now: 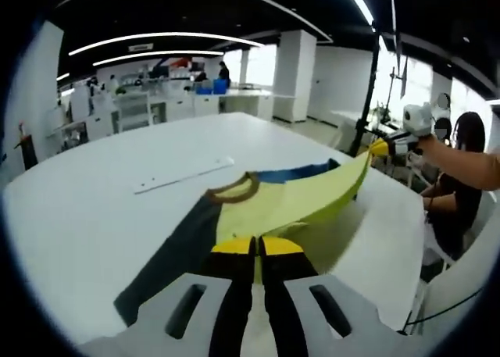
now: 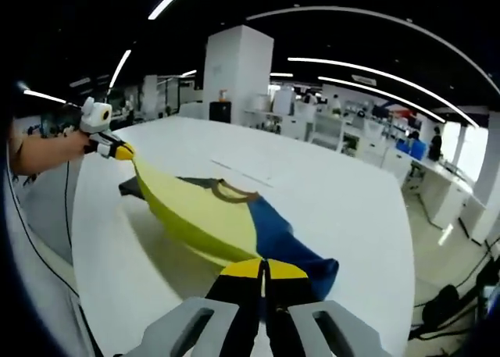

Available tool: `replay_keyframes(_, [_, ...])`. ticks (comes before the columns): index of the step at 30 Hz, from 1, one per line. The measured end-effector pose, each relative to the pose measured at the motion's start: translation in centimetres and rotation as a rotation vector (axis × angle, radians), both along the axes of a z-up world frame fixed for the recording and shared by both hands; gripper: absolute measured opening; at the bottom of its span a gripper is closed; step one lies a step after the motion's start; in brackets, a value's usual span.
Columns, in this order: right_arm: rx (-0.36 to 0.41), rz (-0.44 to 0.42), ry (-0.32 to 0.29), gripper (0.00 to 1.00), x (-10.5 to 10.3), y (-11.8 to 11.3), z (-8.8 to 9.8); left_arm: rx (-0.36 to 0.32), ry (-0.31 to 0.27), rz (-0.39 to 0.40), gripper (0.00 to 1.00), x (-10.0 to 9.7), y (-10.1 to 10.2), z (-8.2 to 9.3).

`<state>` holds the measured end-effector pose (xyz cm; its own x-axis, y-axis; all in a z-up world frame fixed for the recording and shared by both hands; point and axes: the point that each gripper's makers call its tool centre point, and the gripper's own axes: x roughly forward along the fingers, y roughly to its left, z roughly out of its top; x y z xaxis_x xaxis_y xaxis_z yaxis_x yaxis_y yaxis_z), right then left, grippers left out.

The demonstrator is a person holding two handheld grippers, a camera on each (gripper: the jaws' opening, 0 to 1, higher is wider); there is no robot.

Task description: Fold the garment on the visible template until the final outline fits inside the template.

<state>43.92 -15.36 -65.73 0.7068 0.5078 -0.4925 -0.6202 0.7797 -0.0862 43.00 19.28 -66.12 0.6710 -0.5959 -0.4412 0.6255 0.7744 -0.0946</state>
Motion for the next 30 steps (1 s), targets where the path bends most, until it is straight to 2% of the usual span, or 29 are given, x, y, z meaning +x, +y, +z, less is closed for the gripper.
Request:
replay_keyframes(5, [-0.008,0.025,-0.009,0.0,-1.4,0.1,1.1,-0.004,-0.006,-0.016,0.0,-1.4,0.1,0.5])
replay_keyframes(7, [-0.031,0.042,-0.016,0.0,-2.0,0.2,1.2,0.001,-0.002,-0.024,0.0,-2.0,0.1,0.6])
replay_keyframes(11, [-0.029,0.06,-0.015,0.0,-3.2,0.6,1.5,-0.003,0.003,-0.026,0.0,-2.6,0.2,0.7])
replay_keyframes(30, [0.002,0.093,0.045,0.0,-8.4,1.0,0.9,0.05,0.035,-0.093,0.0,-7.6,-0.1,-0.4])
